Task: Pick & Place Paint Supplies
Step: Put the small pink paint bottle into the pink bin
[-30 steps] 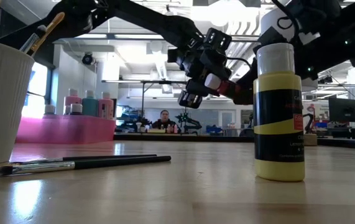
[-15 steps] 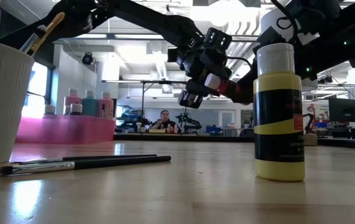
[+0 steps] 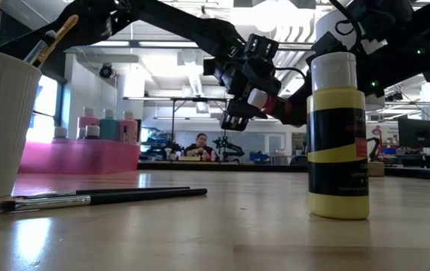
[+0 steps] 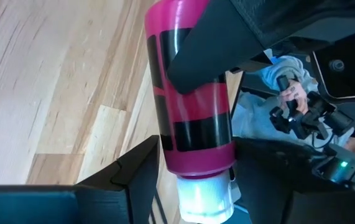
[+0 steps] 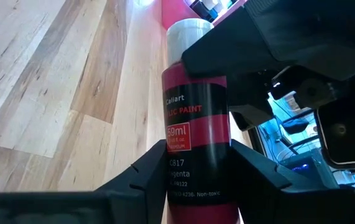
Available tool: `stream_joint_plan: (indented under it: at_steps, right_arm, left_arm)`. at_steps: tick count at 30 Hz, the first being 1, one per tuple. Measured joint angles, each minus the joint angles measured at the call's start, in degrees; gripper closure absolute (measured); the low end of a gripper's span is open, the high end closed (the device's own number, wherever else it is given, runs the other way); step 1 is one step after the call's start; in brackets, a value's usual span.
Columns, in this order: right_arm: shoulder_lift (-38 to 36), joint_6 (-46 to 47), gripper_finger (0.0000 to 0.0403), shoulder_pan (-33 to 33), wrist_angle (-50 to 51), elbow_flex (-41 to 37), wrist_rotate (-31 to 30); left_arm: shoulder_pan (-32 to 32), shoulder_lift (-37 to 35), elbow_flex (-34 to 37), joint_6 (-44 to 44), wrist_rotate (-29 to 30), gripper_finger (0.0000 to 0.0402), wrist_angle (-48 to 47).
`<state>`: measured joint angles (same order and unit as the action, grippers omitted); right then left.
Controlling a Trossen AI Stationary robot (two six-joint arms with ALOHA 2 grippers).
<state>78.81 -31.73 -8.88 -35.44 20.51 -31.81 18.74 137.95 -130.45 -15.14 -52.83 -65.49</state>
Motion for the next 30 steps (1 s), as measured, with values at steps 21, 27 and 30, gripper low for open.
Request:
stream_joint_plan:
  at_steps: [21, 27, 30]
  right_arm:
    - [0.0, 0.6, 0.0260, 0.0, 0.0, 0.0, -0.2]
    - [0.0, 0.6, 0.0260, 0.0, 0.1, 0.0, -0.2]
    - [0.0, 0.6, 0.0260, 0.0, 0.0, 0.0, -0.2]
  left_arm:
    - [1.6, -1.5, 0.0, 3.6, 0.8, 0.0209, -4.1]
    - [2.7, -4.2, 0.1, 8.2, 4.5, 0.0209, -7.0]
    - [3.0, -6.7, 0.1, 11.5, 7.5, 0.0209, -10.0]
